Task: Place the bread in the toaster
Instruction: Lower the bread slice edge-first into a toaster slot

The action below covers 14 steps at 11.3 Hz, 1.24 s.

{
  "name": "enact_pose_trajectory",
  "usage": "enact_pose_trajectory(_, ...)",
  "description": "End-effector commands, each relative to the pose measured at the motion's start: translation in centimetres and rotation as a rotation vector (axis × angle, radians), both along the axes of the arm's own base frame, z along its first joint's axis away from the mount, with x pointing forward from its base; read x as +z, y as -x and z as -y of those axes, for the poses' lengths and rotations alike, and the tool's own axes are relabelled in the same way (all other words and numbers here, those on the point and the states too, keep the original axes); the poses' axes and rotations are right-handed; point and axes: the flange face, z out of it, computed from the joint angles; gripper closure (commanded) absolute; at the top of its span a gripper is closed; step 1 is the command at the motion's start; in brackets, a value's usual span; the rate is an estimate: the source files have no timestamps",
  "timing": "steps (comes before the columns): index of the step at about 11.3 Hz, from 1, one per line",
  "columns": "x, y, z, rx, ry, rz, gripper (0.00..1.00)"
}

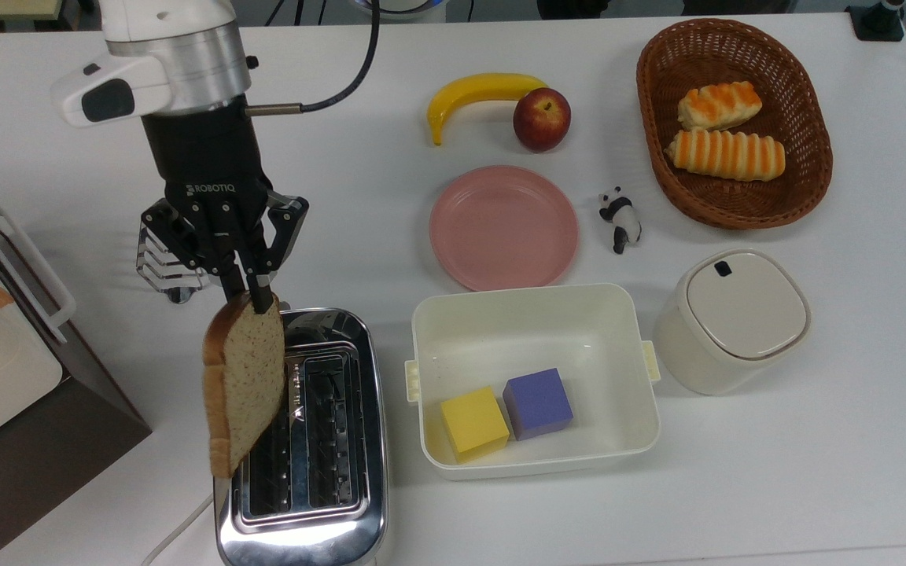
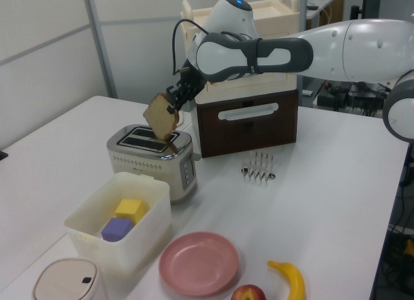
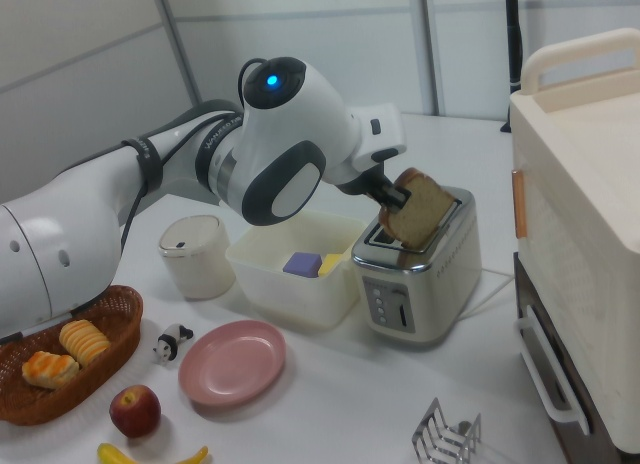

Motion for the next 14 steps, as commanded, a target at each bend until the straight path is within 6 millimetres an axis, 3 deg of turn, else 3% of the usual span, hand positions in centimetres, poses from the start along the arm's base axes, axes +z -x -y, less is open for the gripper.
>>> enact_pose_trajectory(1,-2.0,0.0,-1.3,0.035,0.008,-0.024,0.79)
enact_pose_trajectory(2,-2.2,-0.1,-1.5,0.038,0.007,-0.027,0.79)
enact_pose_trajectory(3,-2.2,-0.1,-1.8,0.041,0.006,-0.027,0.71)
enact_pose_trajectory(4,-2.1,-0.1,-1.8,0.040,0.004,-0.025,0.50)
enact_pose_trajectory(5,-2.2,0.0,-1.8,0.041,0.004,-0.030,0.36)
enact_pose_trajectory(8,-1.4,0.5,-1.3,0.039,-0.002,-0.053,0.08)
enact_pose_trajectory(14,1.5,3.4,-0.4,0.074,0.034,-0.183,0.00)
